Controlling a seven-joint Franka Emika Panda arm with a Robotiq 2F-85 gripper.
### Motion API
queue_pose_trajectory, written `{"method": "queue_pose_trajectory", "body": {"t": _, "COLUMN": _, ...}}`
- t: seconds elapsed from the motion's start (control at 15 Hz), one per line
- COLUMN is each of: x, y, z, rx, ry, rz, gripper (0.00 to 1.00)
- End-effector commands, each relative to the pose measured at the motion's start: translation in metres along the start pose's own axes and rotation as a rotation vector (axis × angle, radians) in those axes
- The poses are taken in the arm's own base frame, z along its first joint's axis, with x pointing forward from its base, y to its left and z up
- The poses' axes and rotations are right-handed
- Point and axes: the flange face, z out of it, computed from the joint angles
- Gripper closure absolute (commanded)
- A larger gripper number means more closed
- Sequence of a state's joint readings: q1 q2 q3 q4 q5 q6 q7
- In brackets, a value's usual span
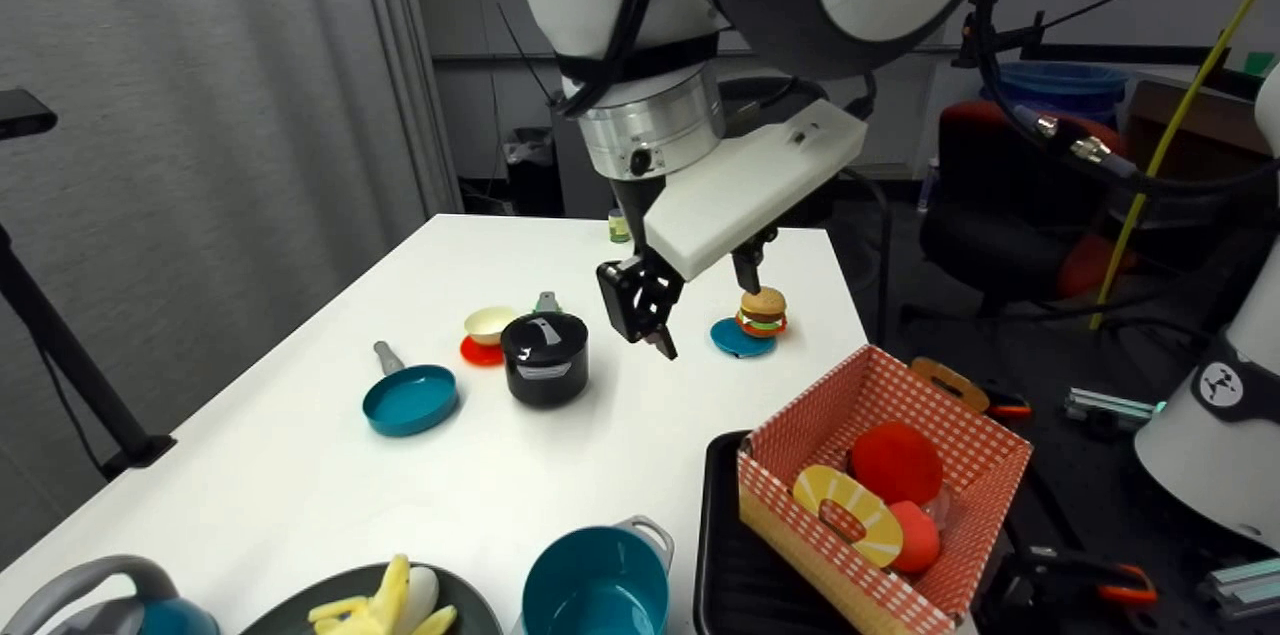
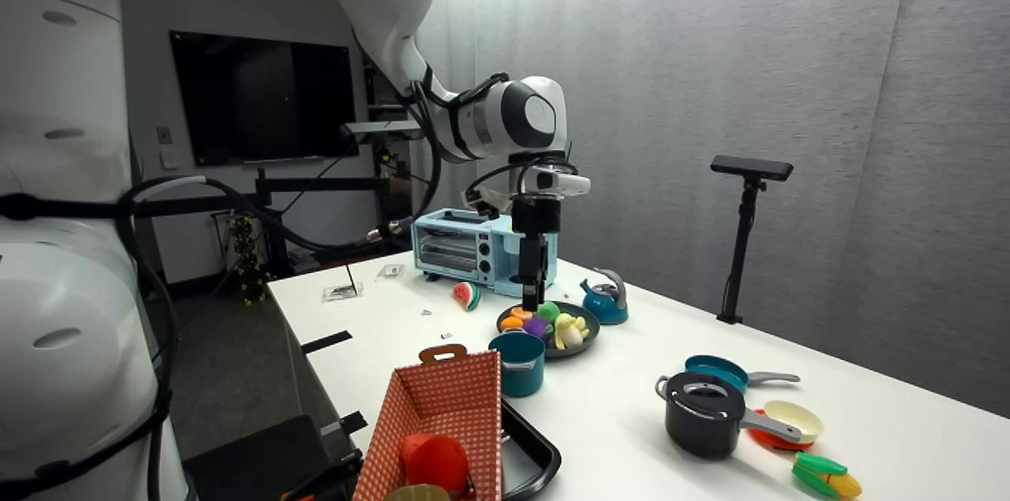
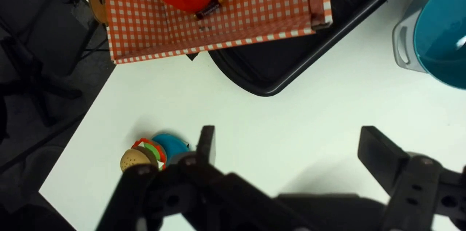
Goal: Transfer the lid from the black pot to the blue pot
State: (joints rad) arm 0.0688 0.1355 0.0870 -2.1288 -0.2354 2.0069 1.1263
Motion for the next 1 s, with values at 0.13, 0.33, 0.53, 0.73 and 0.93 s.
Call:
{"method": "queue_pose_trajectory", "body": {"t": 0.13, "x": 0.019, "y": -0.017, "z": -0.010, "rx": 0.035, "ry": -0.008, "rz": 0.121, "gripper": 0.00}}
{"method": "queue_pose_trajectory", "body": {"t": 0.33, "x": 0.021, "y": -0.023, "z": -0.015, "rx": 0.080, "ry": -0.044, "rz": 0.171, "gripper": 0.00}}
{"method": "queue_pose_trajectory", "body": {"t": 0.53, "x": 0.070, "y": -0.008, "z": 0.006, "rx": 0.116, "ry": -0.087, "rz": 0.234, "gripper": 0.00}}
{"method": "queue_pose_trajectory", "body": {"t": 0.73, "x": 0.094, "y": 0.001, "z": 0.014, "rx": 0.136, "ry": -0.090, "rz": 0.272, "gripper": 0.00}}
{"method": "queue_pose_trajectory", "body": {"t": 0.93, "x": 0.091, "y": 0.007, "z": 0.019, "rx": 0.111, "ry": -0.078, "rz": 0.268, "gripper": 0.00}}
